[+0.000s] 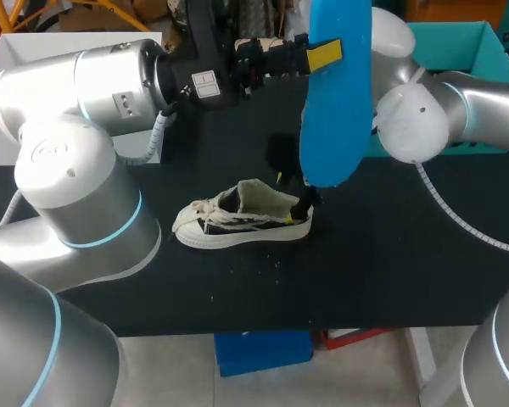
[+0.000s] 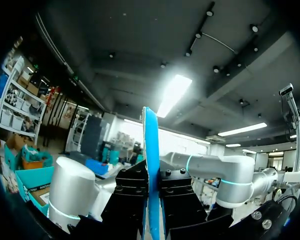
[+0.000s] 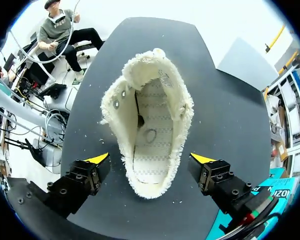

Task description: Take the shoe out of the shoebox, open the shoe tongue, remove and reinsert the insole, then place the shoe into the shoebox

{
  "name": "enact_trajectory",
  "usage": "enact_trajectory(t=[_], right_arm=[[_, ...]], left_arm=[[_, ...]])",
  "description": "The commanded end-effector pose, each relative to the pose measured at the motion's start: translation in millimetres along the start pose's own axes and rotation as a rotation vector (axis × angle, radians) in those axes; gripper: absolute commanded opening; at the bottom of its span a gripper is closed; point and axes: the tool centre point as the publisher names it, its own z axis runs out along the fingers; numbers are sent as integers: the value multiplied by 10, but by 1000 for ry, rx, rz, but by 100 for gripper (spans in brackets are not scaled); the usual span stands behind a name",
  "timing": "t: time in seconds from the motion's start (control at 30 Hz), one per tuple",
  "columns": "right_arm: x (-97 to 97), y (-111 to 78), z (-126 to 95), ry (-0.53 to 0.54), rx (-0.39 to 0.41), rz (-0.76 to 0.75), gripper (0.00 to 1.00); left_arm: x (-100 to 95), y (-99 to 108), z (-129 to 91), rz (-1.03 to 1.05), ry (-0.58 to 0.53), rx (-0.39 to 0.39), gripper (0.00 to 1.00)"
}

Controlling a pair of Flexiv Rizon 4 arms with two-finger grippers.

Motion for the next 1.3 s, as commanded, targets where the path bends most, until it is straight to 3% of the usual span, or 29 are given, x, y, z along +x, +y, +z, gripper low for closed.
enact_trajectory(t=[0.03,0.13,0.67,1.0,1.3], right_arm=[[62,-65,-13,-4,-180,-49,100],[58,-46,8,1,-232,-67,100],[0,-72,171,10,-321,-25,100],[-40,-194,251,0,-363,16,100],[-79,-314,324,-22,-463,47,100]], left_arm=[[2,1,25,0,-3,-1,0],[2,1,25,0,-3,-1,0],[2,1,25,0,-3,-1,0],[2,1,25,0,-3,-1,0],[2,1,25,0,-3,-1,0]])
